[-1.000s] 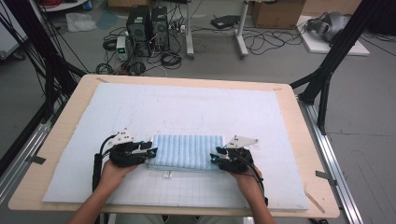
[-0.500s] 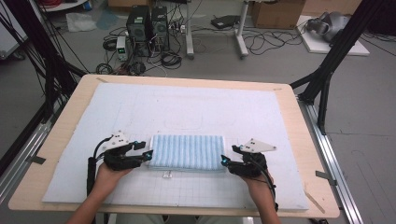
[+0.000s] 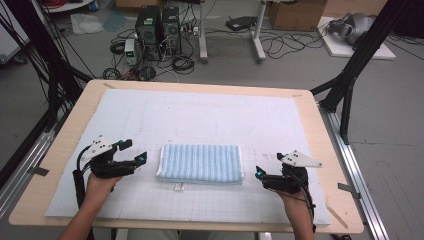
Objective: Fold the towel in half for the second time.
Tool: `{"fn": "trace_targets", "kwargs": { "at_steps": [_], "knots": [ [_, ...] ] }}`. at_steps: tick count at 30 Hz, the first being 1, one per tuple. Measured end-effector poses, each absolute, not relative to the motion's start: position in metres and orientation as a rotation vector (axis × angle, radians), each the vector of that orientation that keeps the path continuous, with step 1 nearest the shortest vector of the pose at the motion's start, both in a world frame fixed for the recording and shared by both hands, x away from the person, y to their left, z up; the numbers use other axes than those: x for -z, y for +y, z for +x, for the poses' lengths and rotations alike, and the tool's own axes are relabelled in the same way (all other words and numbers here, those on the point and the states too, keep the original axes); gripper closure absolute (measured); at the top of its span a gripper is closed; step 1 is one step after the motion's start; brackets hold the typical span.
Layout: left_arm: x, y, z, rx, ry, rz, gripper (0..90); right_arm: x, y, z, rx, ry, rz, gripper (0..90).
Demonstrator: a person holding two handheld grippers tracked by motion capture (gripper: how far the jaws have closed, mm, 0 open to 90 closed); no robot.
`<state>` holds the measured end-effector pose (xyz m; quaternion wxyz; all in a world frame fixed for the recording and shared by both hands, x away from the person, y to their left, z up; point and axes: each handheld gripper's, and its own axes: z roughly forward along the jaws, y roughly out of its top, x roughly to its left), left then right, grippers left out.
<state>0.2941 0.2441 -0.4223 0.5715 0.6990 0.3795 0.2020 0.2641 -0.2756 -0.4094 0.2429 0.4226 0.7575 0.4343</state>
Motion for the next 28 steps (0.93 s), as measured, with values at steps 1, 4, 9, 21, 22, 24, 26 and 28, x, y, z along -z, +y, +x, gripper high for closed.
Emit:
{"fn": "trace_targets", "kwargs": {
  "at_steps": [1,4,9,21,22,24,26,28],
  "knots": [
    [0.4223,0.2446,0.2936,-0.473,0.891,1.637,19.5,0.4094,-0.2755,0.2641,-1.181,2.073,1.152,11.5],
    [0.4218,0.2458,0.2913,-0.478,0.883,1.636,19.9,0.4097,-0.2752,0.2641,-1.187,2.071,1.151,11.4],
    [0.4215,0.2483,0.2901,-0.489,0.886,1.642,20.6,0.4078,-0.2748,0.2651,-1.199,2.060,1.156,11.3],
    [0.4220,0.2487,0.2906,-0.493,0.890,1.648,21.0,0.4087,-0.2750,0.2659,-1.208,2.052,1.158,11.3],
    [0.4220,0.2488,0.2907,-0.494,0.890,1.650,21.0,0.4088,-0.2752,0.2660,-1.210,2.052,1.158,11.3],
    [0.4223,0.2487,0.2907,-0.492,0.894,1.646,21.0,0.4087,-0.2753,0.2660,-1.208,2.053,1.161,11.3],
    [0.4222,0.2490,0.2909,-0.492,0.894,1.647,21.1,0.4090,-0.2758,0.2665,-1.208,2.054,1.158,11.3],
    [0.4222,0.2493,0.2912,-0.493,0.895,1.649,21.1,0.4095,-0.2757,0.2668,-1.207,2.057,1.160,11.3]
  ]
}}
